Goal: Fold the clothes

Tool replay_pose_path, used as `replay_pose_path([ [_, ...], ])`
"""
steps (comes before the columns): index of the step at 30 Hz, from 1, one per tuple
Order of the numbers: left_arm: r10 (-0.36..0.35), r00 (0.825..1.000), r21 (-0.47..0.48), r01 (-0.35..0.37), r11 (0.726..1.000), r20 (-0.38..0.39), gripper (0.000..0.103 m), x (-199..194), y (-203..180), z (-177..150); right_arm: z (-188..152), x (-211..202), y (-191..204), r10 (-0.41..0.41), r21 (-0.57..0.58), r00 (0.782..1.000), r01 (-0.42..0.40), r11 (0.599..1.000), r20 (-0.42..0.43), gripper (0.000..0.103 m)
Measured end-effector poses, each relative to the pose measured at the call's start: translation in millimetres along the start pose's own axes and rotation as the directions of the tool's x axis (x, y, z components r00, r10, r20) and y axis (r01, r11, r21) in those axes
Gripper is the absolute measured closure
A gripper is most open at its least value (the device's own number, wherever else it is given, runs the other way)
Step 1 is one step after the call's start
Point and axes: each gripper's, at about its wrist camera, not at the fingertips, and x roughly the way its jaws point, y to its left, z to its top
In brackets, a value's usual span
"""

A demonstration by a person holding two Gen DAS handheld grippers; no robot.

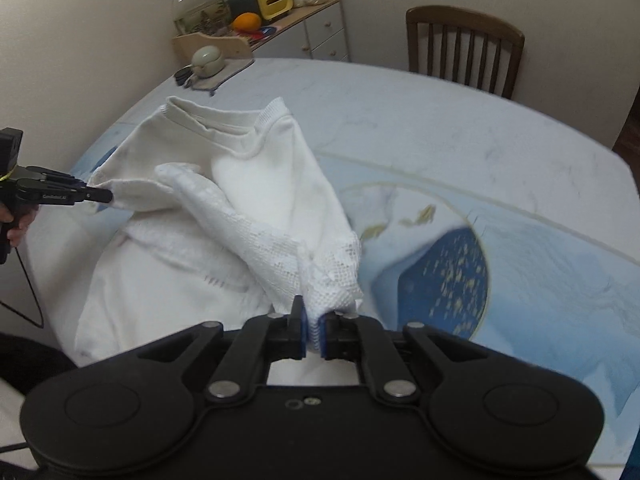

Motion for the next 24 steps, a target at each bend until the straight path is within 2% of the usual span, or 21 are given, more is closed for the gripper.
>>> replay_pose_path([
  [6,0.018,0.996,-0.037,-0.021,0.999,-0.091,0.094,7,-8,-50,-54,12,13,0.098,0.03,0.991,-0.096,0.995,-0.088,0.0],
  [10,0.049,0.99,-0.057,-0.057,0.997,-0.132,0.094,25,-7,-72,-87,45,19,0.106,0.019,0.979,-0.104,0.994,-0.174,0.0],
  [12,0.049,0.991,-0.068,-0.057,0.996,-0.122,0.094,26,-6,-74,-98,60,21,0.098,0.012,0.973,-0.098,0.995,-0.208,0.0],
  [15,0.06,0.991,-0.052,-0.066,0.996,-0.118,0.094,25,-10,-75,-105,74,24,0.089,0.008,0.971,-0.09,0.996,-0.22,0.0],
  [21,0.091,0.987,0.034,-0.087,0.996,-0.135,0.092,14,-24,-74,-102,73,34,0.082,-0.041,0.964,-0.096,0.995,-0.253,0.0],
  [24,0.094,0.985,0.081,-0.083,0.993,-0.144,0.078,5,-30,-74,-98,69,43,0.066,-0.084,0.962,-0.091,0.992,-0.266,0.0],
])
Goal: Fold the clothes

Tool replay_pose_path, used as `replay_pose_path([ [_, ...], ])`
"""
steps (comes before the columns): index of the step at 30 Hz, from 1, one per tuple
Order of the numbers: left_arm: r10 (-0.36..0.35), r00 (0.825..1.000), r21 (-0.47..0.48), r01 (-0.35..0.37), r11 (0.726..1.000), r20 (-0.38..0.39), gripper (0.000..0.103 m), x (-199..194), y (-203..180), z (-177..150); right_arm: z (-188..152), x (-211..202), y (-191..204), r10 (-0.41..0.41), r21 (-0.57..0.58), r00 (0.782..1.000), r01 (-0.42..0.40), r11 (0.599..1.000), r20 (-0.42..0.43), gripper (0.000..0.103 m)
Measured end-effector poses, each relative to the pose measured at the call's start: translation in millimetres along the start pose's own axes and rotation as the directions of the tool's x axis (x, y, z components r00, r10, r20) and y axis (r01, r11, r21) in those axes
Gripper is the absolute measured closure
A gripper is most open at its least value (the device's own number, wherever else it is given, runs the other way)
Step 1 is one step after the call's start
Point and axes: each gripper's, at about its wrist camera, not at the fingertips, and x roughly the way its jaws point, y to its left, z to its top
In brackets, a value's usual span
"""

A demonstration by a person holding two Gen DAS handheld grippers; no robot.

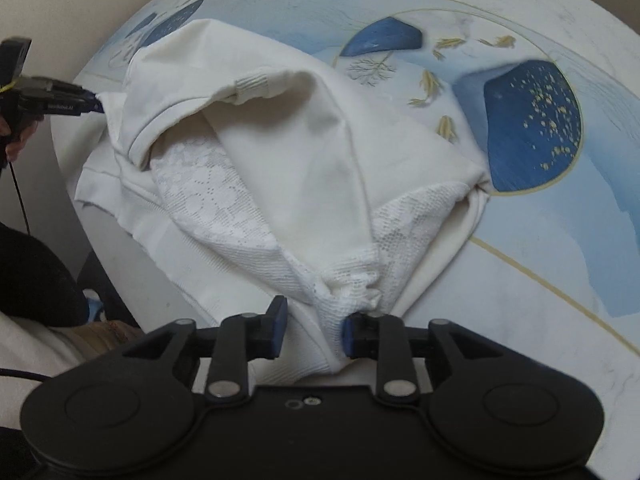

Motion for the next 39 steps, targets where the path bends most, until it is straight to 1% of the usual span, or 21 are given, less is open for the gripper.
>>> replay_pose_path([
  [3,-0.021,1.0,0.045,0.021,0.999,-0.001,0.064,-13,-5,-1,2,-8,4,-0.009,-0.027,1.0,0.009,1.0,0.001,0.0],
  [5,-0.047,0.999,0.074,0.046,0.996,0.014,0.046,-24,-11,0,4,-15,6,-0.02,-0.051,1.0,0.02,0.998,0.003,0.0],
  [6,-0.06,0.998,0.096,0.058,0.994,0.021,0.043,-29,-16,2,5,-19,8,-0.027,-0.067,1.0,0.027,0.997,0.001,0.0],
  [7,-0.074,0.997,0.117,0.07,0.991,0.029,0.042,-34,-20,3,6,-23,9,-0.033,-0.087,0.999,0.032,0.996,-0.002,0.0],
  [9,-0.128,0.991,0.161,0.122,0.979,0.029,0.042,-39,-34,9,11,-31,12,-0.056,-0.133,0.998,0.055,0.99,-0.003,0.0],
  [11,-0.193,0.981,0.208,0.184,0.961,0.024,0.039,-40,-51,14,19,-39,14,-0.077,-0.174,0.997,0.078,0.982,0.01,0.0],
  [13,-0.248,0.969,0.265,0.238,0.934,0.004,0.038,-33,-74,17,28,-46,15,-0.093,-0.203,0.995,0.1,0.974,0.043,0.0],
  [16,-0.269,0.963,0.354,0.257,0.899,-0.017,0.038,-15,-109,21,47,-45,15,-0.092,-0.22,0.994,0.105,0.97,0.066,0.0],
  [17,-0.248,0.969,0.382,0.234,0.894,-0.014,0.038,-7,-118,22,53,-43,15,-0.089,-0.222,0.994,0.103,0.97,0.07,0.0],
  [19,-0.225,0.974,0.422,0.213,0.881,-0.023,0.038,4,-132,22,63,-32,17,-0.083,-0.22,0.994,0.097,0.971,0.07,0.0],
  [23,-0.196,0.979,0.49,0.199,0.848,-0.058,0.038,15,-143,10,76,-6,17,-0.097,-0.209,0.993,0.109,0.972,0.069,0.0],
  [25,-0.181,0.982,0.514,0.187,0.837,-0.063,0.038,19,-145,5,81,6,17,-0.1,-0.199,0.993,0.111,0.974,0.063,0.0],
  [27,-0.173,0.983,0.513,0.179,0.839,-0.06,0.038,21,-145,4,86,13,16,-0.102,-0.197,0.992,0.114,0.974,0.068,0.0],
  [29,-0.176,0.982,0.497,0.184,0.848,-0.063,0.037,22,-142,6,90,18,16,-0.104,-0.194,0.991,0.118,0.974,0.078,0.0],
  [30,-0.174,0.983,0.492,0.181,0.852,-0.06,0.038,22,-141,6,93,18,16,-0.101,-0.191,0.991,0.117,0.975,0.092,0.0],
  [31,-0.172,0.983,0.487,0.178,0.855,-0.057,0.048,22,-140,7,95,18,16,-0.095,-0.189,0.991,0.112,0.976,0.097,0.0],
  [32,-0.176,0.982,0.476,0.186,0.86,-0.067,0.069,23,-139,8,97,17,16,-0.089,-0.188,0.991,0.107,0.976,0.1,0.0],
  [33,-0.18,0.981,0.464,0.194,0.864,-0.076,0.075,24,-137,9,97,16,17,-0.084,-0.194,0.991,0.103,0.975,0.104,0.0],
  [35,-0.187,0.98,0.442,0.198,0.875,-0.069,0.08,23,-133,10,97,13,20,-0.074,-0.213,0.991,0.097,0.972,0.114,0.0],
  [38,-0.202,0.978,0.417,0.208,0.885,-0.06,0.083,16,-123,11,95,6,24,-0.044,-0.239,0.995,0.064,0.969,0.091,0.0],
  [39,-0.21,0.976,0.408,0.214,0.887,-0.057,0.083,12,-119,11,92,3,26,-0.022,-0.246,0.996,0.041,0.968,0.082,0.0],
])
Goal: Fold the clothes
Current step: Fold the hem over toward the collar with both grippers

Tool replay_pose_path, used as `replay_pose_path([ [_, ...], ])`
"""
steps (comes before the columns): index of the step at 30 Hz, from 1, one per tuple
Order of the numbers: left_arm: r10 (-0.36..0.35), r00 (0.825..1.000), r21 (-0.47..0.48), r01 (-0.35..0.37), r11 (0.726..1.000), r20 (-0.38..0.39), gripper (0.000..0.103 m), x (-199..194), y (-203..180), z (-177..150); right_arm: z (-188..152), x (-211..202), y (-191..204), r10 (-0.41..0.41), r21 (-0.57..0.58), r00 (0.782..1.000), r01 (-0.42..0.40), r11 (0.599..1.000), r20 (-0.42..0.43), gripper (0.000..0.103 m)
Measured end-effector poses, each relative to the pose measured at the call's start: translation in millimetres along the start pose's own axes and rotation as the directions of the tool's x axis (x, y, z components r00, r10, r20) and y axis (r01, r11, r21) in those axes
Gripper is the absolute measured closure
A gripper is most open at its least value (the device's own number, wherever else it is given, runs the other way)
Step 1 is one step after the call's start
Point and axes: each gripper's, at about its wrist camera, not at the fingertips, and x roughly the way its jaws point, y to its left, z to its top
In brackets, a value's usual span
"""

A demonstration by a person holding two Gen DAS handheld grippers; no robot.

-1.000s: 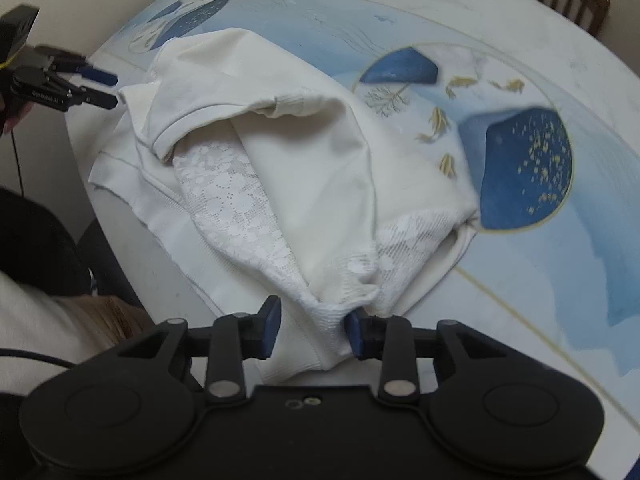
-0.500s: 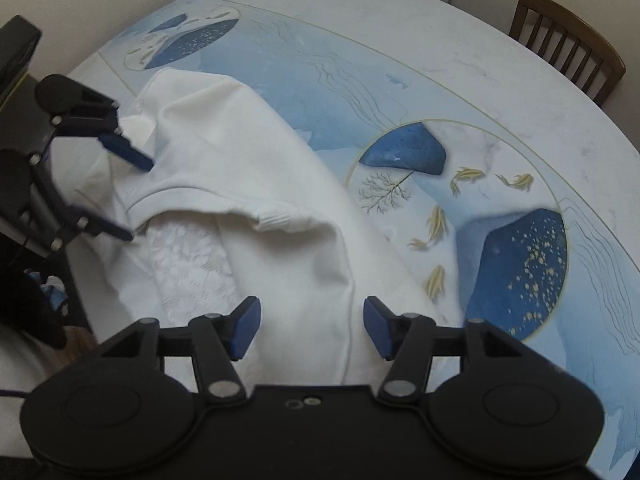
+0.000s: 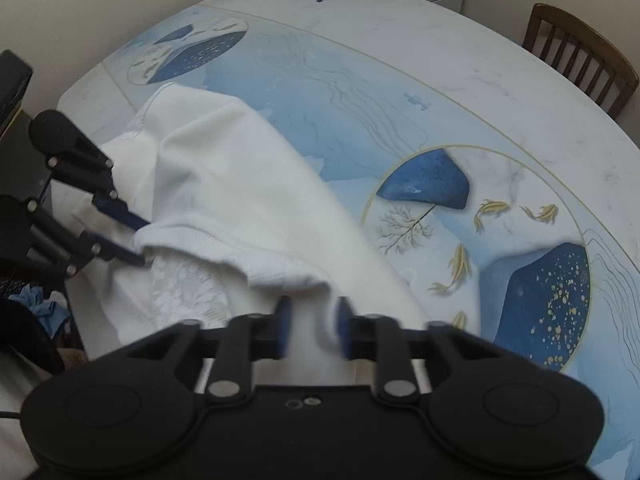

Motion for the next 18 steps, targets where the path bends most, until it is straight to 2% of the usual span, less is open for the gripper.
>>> replay_pose_path([
  [6,-0.051,0.998,-0.04,0.052,0.998,0.02,0.084,-34,22,-9,-12,-25,28,0.14,-0.073,0.99,-0.14,0.987,-0.006,0.0],
  [10,-0.074,0.997,-0.035,0.074,0.997,-0.004,0.084,-43,24,-19,-20,-16,56,0.214,-0.127,0.975,-0.219,0.967,-0.056,0.0],
  [13,-0.086,0.996,-0.046,0.084,0.995,-0.03,0.084,-35,21,-26,-31,6,71,0.228,-0.142,0.968,-0.242,0.96,-0.106,0.0],
  [18,-0.074,0.996,-0.037,0.072,0.997,-0.054,0.082,-25,14,-32,-46,36,76,0.203,-0.115,0.967,-0.221,0.968,-0.152,0.0],
])
